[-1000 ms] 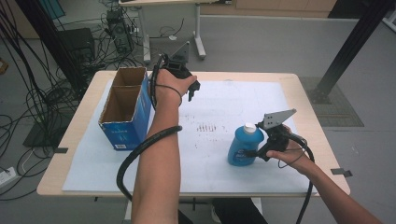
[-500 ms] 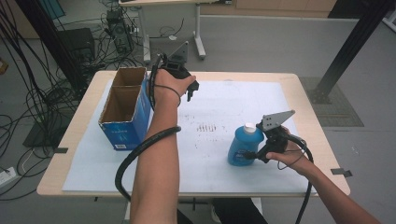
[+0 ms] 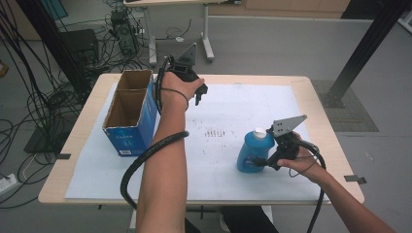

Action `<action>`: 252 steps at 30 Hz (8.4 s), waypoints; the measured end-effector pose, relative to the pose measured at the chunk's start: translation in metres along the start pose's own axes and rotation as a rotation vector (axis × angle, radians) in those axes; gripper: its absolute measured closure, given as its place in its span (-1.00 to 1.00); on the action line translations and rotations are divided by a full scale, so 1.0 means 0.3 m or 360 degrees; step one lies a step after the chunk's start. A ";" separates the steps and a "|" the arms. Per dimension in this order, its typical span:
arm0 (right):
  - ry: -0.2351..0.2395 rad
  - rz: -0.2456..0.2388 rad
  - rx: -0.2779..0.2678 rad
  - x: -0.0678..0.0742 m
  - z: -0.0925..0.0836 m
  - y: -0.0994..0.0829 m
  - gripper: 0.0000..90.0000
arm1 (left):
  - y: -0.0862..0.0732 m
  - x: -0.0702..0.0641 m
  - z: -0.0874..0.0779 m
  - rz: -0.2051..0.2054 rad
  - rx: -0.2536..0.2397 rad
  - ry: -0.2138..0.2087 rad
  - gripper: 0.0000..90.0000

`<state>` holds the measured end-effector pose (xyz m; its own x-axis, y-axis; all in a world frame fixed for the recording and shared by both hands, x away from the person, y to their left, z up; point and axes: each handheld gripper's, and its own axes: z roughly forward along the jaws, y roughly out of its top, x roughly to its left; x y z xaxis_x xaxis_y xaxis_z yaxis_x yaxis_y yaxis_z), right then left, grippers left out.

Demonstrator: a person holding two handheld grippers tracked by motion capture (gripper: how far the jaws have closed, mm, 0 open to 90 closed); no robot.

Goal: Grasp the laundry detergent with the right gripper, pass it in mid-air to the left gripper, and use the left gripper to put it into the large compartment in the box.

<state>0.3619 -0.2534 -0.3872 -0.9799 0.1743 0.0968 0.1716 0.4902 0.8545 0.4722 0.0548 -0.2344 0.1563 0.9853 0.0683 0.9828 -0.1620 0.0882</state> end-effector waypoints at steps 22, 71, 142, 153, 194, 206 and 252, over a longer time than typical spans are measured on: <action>0.0007 -0.0014 -0.0012 0.006 0.000 0.003 -0.98 | -0.002 0.002 -0.009 0.0000 -0.0007 0.0000 -0.85; -0.0011 -0.0020 -0.0028 0.013 -0.003 0.004 -0.98 | -0.008 0.006 -0.014 -0.0010 -0.0020 -0.0003 -0.85; -0.0059 -0.0098 -0.0006 0.013 -0.002 -0.004 -0.59 | -0.013 0.019 -0.013 -0.0010 -0.0018 -0.0001 -0.85; -0.0062 -0.0116 0.0001 0.014 0.006 -0.016 -0.44 | -0.016 0.023 -0.009 -0.0012 -0.0014 -0.0003 -0.85; -0.0010 -0.0125 -0.0010 0.011 0.016 -0.034 -0.13 | -0.019 0.029 -0.016 -0.0016 -0.0017 0.0001 -0.85; -0.0006 -0.0117 -0.0011 0.009 0.016 -0.035 -0.12 | -0.017 0.020 -0.022 -0.0014 -0.0023 0.0008 -0.85; 0.0000 -0.0110 -0.0005 0.008 0.016 -0.033 -0.10 | -0.025 0.014 -0.048 -0.0013 -0.0037 0.0021 -0.85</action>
<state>0.3582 -0.2539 -0.3979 -0.9895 0.1400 0.0374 0.1030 0.4982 0.8609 0.4642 0.0594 -0.2205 0.1470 0.9858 0.0809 0.9815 -0.1555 0.1119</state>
